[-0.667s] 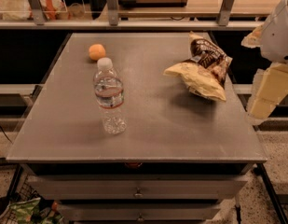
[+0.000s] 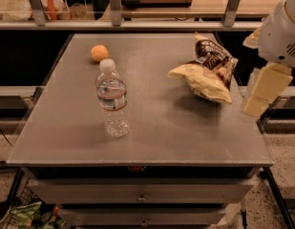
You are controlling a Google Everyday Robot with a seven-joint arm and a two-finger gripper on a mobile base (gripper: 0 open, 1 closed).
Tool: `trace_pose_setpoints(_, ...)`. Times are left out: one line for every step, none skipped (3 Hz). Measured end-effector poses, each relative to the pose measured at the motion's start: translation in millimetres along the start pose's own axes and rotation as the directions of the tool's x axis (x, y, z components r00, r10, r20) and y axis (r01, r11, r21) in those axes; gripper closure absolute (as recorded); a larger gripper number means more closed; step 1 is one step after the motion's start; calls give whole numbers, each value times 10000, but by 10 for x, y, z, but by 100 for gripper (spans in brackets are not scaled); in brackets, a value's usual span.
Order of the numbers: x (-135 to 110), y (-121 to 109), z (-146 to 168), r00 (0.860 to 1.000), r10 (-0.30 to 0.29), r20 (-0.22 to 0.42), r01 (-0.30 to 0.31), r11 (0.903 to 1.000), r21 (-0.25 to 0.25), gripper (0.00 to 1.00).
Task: Move brown chip bag near water bottle
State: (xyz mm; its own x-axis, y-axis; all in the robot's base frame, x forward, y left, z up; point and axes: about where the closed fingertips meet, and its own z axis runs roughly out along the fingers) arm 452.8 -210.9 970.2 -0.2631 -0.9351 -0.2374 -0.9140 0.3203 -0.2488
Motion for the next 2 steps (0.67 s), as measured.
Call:
trace_pose_setpoints(-138,-90,242,9982,591,-45,-591,9983,-14,0)
trace_pose_setpoints(-239,-157,435,9865,1632,141,-1632,9866,-34,0)
